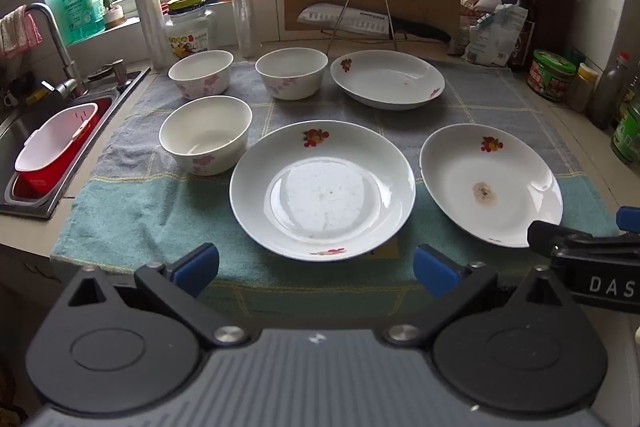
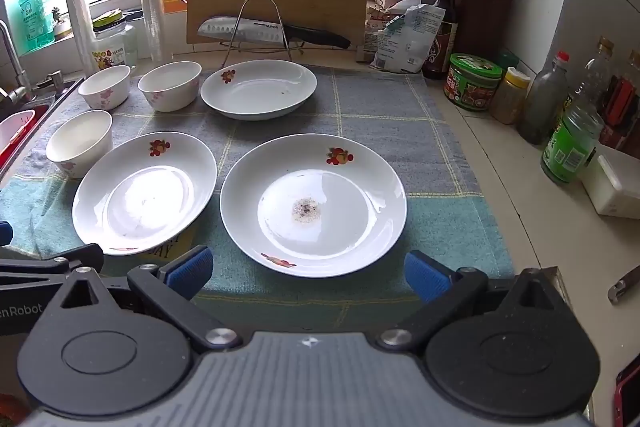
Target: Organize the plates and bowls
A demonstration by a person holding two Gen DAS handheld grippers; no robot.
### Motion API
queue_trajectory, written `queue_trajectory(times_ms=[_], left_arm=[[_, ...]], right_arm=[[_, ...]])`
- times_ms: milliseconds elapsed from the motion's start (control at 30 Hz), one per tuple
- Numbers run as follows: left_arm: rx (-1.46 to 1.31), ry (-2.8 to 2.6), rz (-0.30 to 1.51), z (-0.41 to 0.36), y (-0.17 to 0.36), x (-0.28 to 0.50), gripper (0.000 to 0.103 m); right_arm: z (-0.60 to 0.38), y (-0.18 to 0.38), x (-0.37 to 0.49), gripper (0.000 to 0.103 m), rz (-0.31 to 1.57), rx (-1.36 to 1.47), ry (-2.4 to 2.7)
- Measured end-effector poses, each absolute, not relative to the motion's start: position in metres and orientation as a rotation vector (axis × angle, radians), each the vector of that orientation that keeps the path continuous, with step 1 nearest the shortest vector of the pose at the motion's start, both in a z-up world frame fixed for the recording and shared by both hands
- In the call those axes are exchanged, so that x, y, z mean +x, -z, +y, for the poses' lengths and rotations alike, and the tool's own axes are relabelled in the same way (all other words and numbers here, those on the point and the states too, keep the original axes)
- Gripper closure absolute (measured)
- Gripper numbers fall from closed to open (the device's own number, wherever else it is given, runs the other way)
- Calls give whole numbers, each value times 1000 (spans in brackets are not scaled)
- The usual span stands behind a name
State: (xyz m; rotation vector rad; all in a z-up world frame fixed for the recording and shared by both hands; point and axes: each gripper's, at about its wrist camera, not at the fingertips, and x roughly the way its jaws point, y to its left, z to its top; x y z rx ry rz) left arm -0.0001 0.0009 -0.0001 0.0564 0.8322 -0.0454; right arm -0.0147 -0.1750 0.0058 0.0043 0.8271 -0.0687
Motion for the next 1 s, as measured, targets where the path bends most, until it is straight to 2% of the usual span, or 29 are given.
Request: queue_trajectory(times_ms=[1000], left_arm=[[52, 15, 858, 1, 1, 1, 1]], right_arm=[[-170, -7, -14, 0, 825, 7, 55]])
